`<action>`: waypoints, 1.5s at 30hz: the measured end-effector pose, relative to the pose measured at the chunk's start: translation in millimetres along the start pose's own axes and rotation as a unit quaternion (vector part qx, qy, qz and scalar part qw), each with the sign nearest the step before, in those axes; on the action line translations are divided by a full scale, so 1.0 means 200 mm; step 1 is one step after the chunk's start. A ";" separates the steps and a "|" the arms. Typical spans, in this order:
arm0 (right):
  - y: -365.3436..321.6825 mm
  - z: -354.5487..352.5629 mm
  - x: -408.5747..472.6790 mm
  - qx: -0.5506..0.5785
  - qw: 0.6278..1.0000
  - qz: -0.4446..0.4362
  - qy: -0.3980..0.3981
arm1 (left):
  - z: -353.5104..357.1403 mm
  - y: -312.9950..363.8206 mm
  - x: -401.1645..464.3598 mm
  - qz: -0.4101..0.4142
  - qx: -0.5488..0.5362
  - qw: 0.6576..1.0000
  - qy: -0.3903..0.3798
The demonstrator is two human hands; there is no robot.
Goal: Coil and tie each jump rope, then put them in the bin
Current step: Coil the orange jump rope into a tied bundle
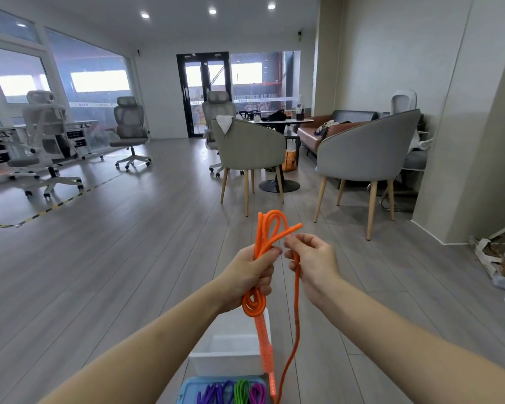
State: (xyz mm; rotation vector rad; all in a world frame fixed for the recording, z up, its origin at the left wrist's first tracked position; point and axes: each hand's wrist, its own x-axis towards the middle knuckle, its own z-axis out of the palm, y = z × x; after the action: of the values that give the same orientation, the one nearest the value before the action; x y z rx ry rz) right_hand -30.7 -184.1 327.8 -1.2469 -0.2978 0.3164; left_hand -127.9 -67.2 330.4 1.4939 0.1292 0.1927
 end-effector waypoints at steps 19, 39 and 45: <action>-0.04 -0.01 -0.04 0.053 0.984 0.145 -0.093 | -0.02 -0.02 -0.01 0.088 0.080 0.991 0.053; -0.04 -0.07 -0.13 -0.205 0.904 0.070 -0.370 | -0.23 0.09 0.10 0.098 -0.279 0.919 0.262; -0.06 -0.14 -0.06 -0.303 0.868 0.072 -0.388 | -0.38 0.17 0.09 0.115 -0.336 0.902 0.246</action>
State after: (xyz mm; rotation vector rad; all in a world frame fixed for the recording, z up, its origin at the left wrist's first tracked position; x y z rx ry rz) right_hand -30.6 -217.1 331.3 -1.7204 -1.0625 0.9096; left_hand -128.2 12.8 358.6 0.7392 0.2623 0.7329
